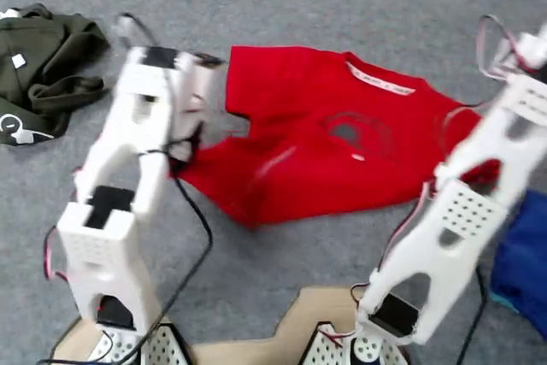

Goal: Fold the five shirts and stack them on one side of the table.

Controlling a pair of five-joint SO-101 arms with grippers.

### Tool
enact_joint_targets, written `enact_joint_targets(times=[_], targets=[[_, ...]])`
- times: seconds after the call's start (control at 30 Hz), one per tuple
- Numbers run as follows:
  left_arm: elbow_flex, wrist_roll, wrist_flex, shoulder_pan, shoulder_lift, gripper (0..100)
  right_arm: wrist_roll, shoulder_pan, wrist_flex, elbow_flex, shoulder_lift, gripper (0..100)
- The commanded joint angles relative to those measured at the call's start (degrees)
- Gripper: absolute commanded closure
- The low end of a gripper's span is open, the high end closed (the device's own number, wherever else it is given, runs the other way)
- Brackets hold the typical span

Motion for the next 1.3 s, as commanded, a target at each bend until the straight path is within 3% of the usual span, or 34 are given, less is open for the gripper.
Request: enact_joint_targets(times=[0.0,0.23,0.47,0.6,0.73,0.93,1.03,1.17,1.27], targets=[[-3.69,-10.64,1.05,-6.86,-0.92,98,0.70,-10.15,0.09,-0.40,-1.80,70.2],[-6.59,-19.78,1.05,-12.92,-0.92,98,-0.53,-30.90,-9.93,-0.13,9.71,70.2],[-6.24,-22.07,1.05,-13.54,-0.92,98,-13.45,-41.19,-26.20,0.13,21.67,70.3],[-6.24,-21.89,1.05,-13.45,-0.84,98,-16.09,-42.51,-29.01,0.13,25.89,70.3],[-6.24,-21.71,1.05,-13.19,-0.40,98,-20.57,-40.92,-25.58,0.22,26.59,70.3],[-4.75,-18.90,1.05,-12.31,-0.40,98,-20.57,-40.57,-20.40,4.09,26.51,70.8],[-4.31,-18.90,1.05,-12.40,-0.48,98,-20.57,-39.96,-19.87,5.58,26.24,79.2],[-4.31,-18.90,1.05,-12.48,-0.75,98,-16.62,-38.46,-19.78,5.85,25.54,99.2],[-4.31,-18.90,1.05,-12.48,-0.75,98,-16.53,-37.32,-16.35,5.05,25.10,98.4]])
